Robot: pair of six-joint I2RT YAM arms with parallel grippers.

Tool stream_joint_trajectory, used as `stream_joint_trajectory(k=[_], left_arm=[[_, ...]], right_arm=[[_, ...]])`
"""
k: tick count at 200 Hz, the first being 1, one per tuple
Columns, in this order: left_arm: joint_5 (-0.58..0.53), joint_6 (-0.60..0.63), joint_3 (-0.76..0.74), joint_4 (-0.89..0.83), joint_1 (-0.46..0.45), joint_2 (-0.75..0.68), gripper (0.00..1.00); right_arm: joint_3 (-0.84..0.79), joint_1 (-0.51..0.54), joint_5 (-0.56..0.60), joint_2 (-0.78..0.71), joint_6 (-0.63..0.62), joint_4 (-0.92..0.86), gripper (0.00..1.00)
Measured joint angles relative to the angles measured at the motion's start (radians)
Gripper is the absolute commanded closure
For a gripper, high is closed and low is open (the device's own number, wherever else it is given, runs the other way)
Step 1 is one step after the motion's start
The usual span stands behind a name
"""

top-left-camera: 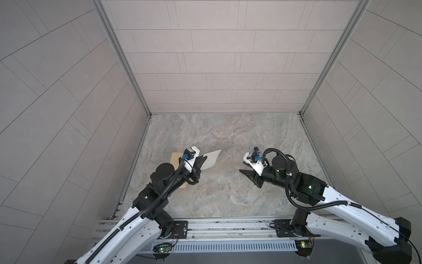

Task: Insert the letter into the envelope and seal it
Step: 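Open the right gripper and withdraw it while the left holds the letter, then carry the letter with the left gripper toward the envelope while right approaches envelope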

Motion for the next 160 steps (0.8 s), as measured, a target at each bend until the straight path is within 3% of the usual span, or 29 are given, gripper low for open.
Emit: stream_joint_trajectory(k=[50, 120, 160], left_arm=[[-0.134, -0.05, 0.053, -0.089, 0.026, 0.061, 1.0], [-0.204, -0.053, 0.13, -0.193, 0.195, 0.099, 1.0], [-0.288, -0.062, 0.13, -0.208, 0.243, 0.093, 1.0]], right_arm=[[-0.003, 0.0, 0.049, 0.088, 0.188, 0.132, 0.46], [0.018, 0.016, 0.119, 0.396, 0.529, 0.28, 0.44], [0.098, 0.073, 0.153, 0.59, 0.674, 0.372, 0.43]])
